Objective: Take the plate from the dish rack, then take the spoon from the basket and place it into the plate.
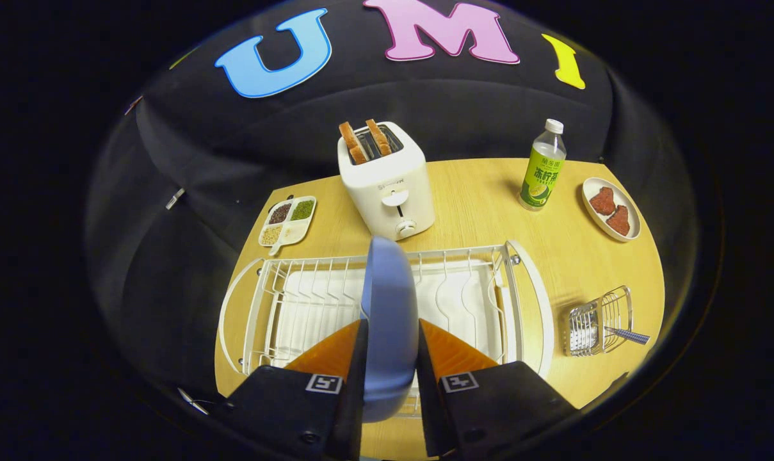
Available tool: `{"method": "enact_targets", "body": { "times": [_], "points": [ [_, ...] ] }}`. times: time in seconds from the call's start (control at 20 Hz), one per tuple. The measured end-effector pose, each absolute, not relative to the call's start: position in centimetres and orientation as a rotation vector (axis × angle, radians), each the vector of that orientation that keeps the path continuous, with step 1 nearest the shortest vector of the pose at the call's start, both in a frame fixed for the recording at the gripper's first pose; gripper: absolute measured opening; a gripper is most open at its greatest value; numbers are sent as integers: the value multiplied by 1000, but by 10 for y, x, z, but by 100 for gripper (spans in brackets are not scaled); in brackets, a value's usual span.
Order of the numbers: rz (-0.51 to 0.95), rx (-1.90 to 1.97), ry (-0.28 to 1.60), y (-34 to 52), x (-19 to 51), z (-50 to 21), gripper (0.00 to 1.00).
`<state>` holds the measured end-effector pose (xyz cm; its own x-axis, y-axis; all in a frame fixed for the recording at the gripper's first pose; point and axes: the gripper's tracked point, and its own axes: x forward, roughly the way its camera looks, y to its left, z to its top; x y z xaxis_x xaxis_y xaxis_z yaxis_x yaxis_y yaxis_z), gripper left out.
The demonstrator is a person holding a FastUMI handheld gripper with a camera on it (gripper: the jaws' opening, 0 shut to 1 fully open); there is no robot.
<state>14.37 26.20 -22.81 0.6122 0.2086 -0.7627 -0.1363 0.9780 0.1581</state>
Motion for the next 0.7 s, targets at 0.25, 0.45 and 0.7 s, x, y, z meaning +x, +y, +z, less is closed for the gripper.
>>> {"method": "enact_targets", "body": {
  "times": [0.25,0.45,0.7],
  "points": [
    [151,59,871,261,141,-224,33],
    [105,17,833,256,142,-213,32],
    [67,13,800,257,146,-200,32]
  ]
}}
